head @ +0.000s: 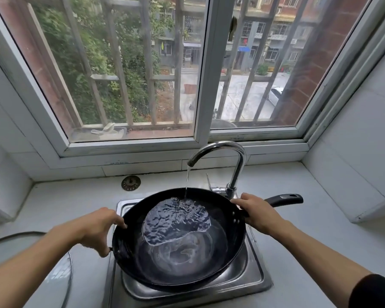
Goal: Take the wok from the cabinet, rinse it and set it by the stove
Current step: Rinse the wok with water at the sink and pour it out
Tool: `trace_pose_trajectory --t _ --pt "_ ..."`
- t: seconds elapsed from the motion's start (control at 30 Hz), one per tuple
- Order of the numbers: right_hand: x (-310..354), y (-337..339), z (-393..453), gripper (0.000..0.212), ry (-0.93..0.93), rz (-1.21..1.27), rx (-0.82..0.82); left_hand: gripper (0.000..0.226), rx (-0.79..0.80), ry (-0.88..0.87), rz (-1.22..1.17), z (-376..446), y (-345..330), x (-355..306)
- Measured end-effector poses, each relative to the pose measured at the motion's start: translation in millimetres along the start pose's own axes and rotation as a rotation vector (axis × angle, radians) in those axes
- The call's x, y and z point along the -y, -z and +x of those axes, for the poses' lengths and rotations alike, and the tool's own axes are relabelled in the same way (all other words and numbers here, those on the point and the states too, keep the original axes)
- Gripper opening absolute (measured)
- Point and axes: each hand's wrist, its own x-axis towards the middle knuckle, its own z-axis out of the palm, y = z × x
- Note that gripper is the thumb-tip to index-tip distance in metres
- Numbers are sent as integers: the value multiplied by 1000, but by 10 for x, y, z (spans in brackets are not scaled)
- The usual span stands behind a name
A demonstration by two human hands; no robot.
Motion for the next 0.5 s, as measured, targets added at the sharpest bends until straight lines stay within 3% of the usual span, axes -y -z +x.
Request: trace_pose_trajectory --t 0.5 --pt "-177 234 -107 54 -36 -118 -53 78 46 -53 -54 332 -156 -151"
